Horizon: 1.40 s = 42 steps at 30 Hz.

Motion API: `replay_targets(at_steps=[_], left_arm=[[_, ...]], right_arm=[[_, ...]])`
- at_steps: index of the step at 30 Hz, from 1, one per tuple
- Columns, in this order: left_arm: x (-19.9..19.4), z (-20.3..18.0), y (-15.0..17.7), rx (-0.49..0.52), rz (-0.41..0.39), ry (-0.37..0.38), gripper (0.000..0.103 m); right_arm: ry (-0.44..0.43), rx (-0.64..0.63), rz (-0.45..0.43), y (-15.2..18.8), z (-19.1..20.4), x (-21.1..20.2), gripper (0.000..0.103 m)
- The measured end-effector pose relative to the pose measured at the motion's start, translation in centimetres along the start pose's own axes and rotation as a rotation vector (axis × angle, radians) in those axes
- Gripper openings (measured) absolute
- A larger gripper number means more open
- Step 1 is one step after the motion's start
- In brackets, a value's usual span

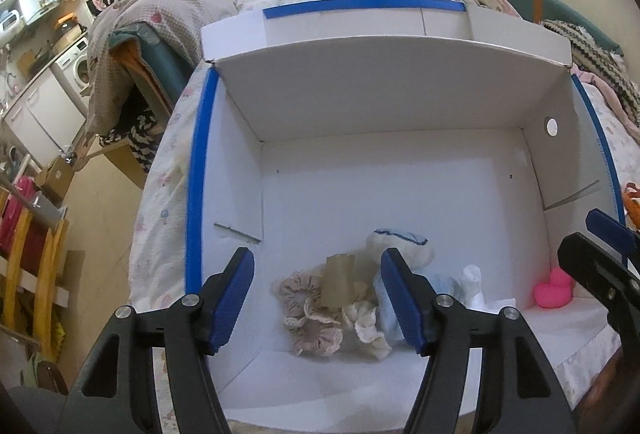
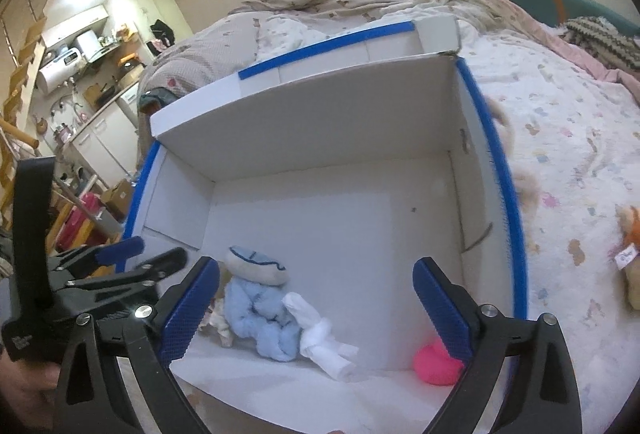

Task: Organize soft objects
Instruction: 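Withdraw both tools from the box and lower the left tool to the plastic bag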

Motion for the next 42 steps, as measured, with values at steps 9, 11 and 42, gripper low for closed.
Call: replay_targets(at_steps=[9,11,42], left_arm=[[-2.6,1.8,0.8,0.004,-0.049,0.019,0.063],[-3.5,2.4,1.0,0.005,-0.068,0.02,0.063],[-3.9,8.0,10.4,-0.094,0.012,0.087,0.063]], right_arm=[[0.034,0.054,-0.023,0.9,-1.0,-2.3,0.103],[0.043,0.046,-0.029,1.2,-0.6,-3.0,0.103],[0.107,0.184,0.141,9.2,-0.9,-4.2,0.103]])
Point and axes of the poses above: each gripper's, at about its wrist camera, not at the fingertips, and x roughly the way its jaws point, z to its left, y to its underside, the point moved 5 cm from there along x, roughly the way its jaws point, and after that the axes turned 7 degrees about -y, right-handed, at the moved point
